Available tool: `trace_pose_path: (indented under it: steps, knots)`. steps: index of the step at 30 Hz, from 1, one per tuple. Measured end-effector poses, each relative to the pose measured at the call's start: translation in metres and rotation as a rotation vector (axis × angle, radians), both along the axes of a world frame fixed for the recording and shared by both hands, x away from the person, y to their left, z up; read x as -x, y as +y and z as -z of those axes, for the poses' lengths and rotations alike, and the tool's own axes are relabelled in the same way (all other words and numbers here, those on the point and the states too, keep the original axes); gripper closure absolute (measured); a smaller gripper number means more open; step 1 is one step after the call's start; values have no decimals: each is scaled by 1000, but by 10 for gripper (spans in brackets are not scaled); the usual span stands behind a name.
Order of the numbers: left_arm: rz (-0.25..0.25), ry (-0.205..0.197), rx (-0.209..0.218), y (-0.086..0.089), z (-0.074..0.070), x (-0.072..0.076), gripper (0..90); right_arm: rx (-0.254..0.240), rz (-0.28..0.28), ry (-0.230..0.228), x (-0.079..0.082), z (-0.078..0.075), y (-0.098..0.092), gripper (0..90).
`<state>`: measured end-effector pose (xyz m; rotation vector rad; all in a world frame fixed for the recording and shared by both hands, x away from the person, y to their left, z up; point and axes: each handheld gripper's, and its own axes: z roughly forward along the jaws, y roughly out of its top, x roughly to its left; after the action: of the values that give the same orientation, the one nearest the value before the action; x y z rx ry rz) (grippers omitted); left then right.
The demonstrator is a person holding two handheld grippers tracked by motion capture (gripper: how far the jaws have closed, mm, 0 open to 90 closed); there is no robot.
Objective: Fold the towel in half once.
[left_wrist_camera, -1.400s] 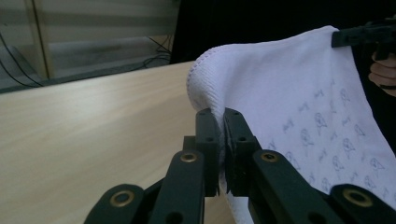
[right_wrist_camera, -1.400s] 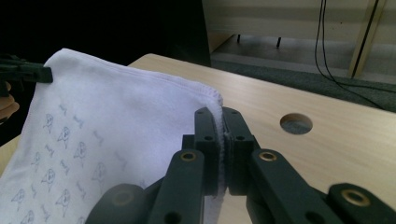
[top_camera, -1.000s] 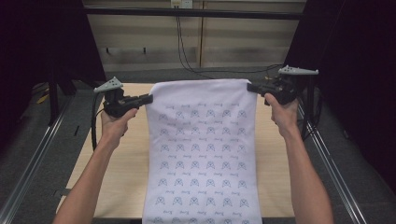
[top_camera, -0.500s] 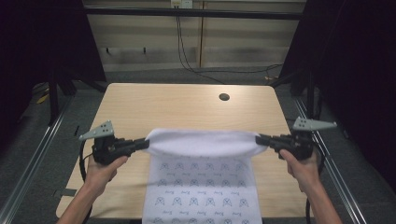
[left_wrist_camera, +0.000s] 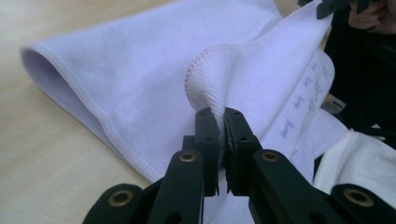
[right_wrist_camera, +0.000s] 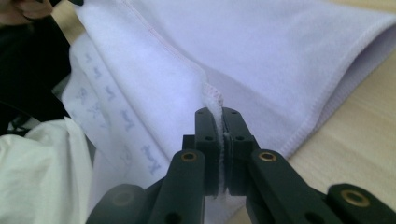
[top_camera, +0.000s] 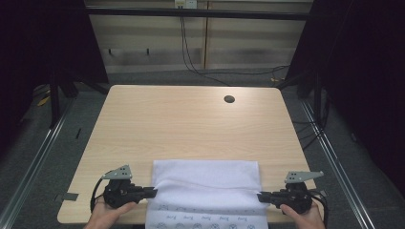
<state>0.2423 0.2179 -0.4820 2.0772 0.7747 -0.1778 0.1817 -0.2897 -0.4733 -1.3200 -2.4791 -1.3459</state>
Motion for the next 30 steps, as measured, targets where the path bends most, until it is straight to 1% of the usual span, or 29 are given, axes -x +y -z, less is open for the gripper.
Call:
trace_pose_path:
  steps: [1, 2, 3, 4, 5, 7, 9, 11, 12, 14, 15, 16, 17, 21, 22, 23, 24, 25, 26, 27, 29, 30]
  knots:
    - [6, 8, -19, -2, 4, 0, 858, -1, -3, 11, 0, 2, 0, 866]
    - [11, 13, -37, -4, 6, 0, 858, 20, -6, 16, 0, 3, 2, 866]
    - [15, 13, -47, -5, 6, 0, 858, 32, -14, 18, -1, 5, 4, 866]
    - [6, 12, -65, -6, 7, -1, 858, 39, -19, 25, -2, 6, 6, 866]
    - [3, 14, -75, -6, 8, -2, 858, 68, -19, 32, -4, 8, 8, 867]
    - [-8, 31, -110, -7, 12, -5, 858, 104, -27, 55, -8, 13, 11, 866]
    - [-3, 41, -116, -8, 14, -8, 859, 136, -34, 64, -11, 17, 14, 867]
    - [-7, 27, -114, -10, 15, -13, 861, 141, -35, 73, -15, 19, 16, 868]
    - [-12, 24, -110, -10, 16, -17, 862, 140, -38, 69, -17, 19, 17, 869]
    - [-31, 24, -99, -9, 18, -27, 863, 133, -27, 67, -22, 20, 17, 869]
    - [-30, 20, -91, -9, 19, -33, 864, 136, -24, 63, -26, 20, 18, 869]
    - [-41, 22, -82, -9, 20, -39, 864, 140, -16, 63, -29, 20, 18, 868]
    - [-51, 18, -84, -9, 20, -46, 865, 139, -11, 56, -33, 21, 19, 868]
    - [-80, -35, -107, -12, 20, -71, 865, 137, 0, 53, -53, 22, 20, 868]
    - [-93, -46, -109, -13, 20, -75, 865, 143, 17, 53, -59, 22, 22, 868]
    - [-93, -62, -113, -14, 21, -82, 865, 141, 19, 50, -64, 22, 22, 868]
    - [-100, -69, -117, -14, 21, -88, 865, 144, 22, 52, -70, 22, 23, 868]
    - [-115, -72, -116, -14, 21, -94, 866, 148, 26, 43, -76, 22, 24, 868]
    - [-122, -70, -116, -14, 21, -100, 866, 151, 37, 43, -82, 22, 26, 868]
    - [-143, -80, -121, -14, 21, -107, 865, 154, 37, 44, -90, 22, 26, 868]
    - [-144, -84, -125, -14, 22, -116, 866, 177, 50, 21, -104, 22, 28, 868]
    - [-154, -96, -134, -15, 21, -121, 866, 178, 59, 22, -111, 22, 29, 868]
